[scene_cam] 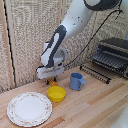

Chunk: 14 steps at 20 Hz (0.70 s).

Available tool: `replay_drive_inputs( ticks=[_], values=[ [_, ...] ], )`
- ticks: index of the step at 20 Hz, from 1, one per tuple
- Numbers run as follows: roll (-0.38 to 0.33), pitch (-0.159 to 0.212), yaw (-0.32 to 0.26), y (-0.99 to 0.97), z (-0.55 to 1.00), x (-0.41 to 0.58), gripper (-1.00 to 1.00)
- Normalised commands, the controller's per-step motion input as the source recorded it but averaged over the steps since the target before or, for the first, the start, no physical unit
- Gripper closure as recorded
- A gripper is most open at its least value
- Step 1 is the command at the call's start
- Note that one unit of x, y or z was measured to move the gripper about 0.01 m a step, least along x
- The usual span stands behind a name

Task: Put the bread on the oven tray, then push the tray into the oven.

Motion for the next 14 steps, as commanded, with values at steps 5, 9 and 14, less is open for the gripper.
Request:
replay_drive_inputs(
  ticks=[5,9,14],
  values=[
    [-0.016,0.012,-0.107,0.17,0.43,0.062,1.00],
    [0.067,0.052,-0.229,-0.11,0.83,0.133,1.00],
    [0.011,0.022,-0.261,-0.14,0.90,0.147,1.00]
  ],
)
